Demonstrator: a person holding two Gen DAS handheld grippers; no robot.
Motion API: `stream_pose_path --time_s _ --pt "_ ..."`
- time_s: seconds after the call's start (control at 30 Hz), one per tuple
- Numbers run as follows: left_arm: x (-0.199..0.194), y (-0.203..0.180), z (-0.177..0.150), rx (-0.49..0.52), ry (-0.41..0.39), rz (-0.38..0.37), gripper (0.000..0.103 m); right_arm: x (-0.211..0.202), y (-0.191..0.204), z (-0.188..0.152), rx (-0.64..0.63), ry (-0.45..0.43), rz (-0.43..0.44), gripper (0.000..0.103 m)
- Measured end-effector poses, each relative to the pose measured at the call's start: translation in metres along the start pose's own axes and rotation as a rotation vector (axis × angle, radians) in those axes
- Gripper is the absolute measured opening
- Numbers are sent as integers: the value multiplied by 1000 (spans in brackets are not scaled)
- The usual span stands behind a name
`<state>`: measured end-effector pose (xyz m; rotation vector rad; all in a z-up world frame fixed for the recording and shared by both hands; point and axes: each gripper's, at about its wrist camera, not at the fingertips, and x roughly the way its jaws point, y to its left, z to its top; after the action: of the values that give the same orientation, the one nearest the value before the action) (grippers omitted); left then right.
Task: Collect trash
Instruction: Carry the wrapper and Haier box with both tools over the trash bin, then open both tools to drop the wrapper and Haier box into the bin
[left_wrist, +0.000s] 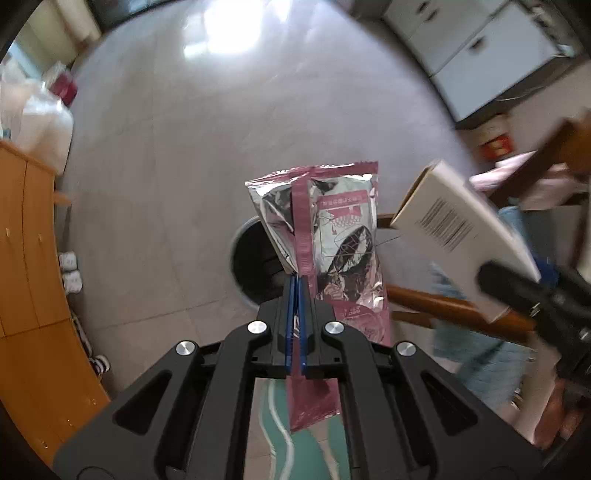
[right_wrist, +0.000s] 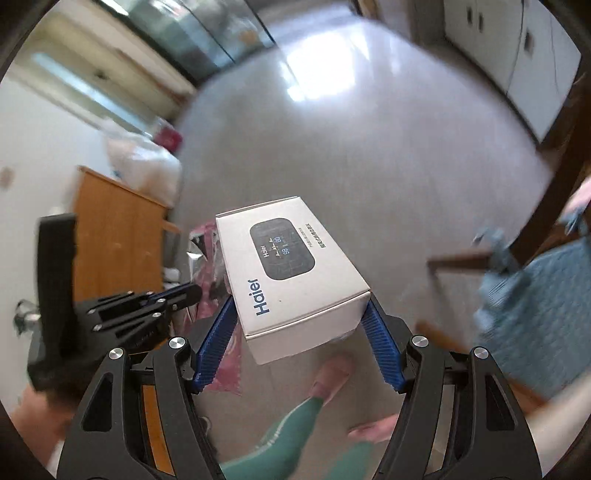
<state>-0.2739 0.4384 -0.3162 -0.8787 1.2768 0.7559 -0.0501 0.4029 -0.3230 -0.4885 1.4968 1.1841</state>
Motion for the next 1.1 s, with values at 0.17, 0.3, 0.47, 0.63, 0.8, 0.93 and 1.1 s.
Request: stream_pose_path --time_s 0.17,0.3,0.47,0.63,0.8,0.93,1.1 --pt "141 41 10 -75 162 -22 2 156 -29 -4 145 182 -32 69" --pt "229 68 1 -116 255 -49 2 248 -55 -6 165 287 -73 69" --pt "310 79 -5 -82 328 -28 13 327 -70 -7 145 365 -132 70" --pt "333 85 -12 -108 347 3 58 342 -83 -18 159 400 -191 77" --pt "285 84 -21 -115 308 13 63 292 -83 -22 177 350 -161 82" --pt "214 83 -25 -116 221 2 73 201 -57 -11 169 226 -87 83" --pt "88 41 -15 -8 66 -1 81 34 -18 -1 158 -26 69 87"
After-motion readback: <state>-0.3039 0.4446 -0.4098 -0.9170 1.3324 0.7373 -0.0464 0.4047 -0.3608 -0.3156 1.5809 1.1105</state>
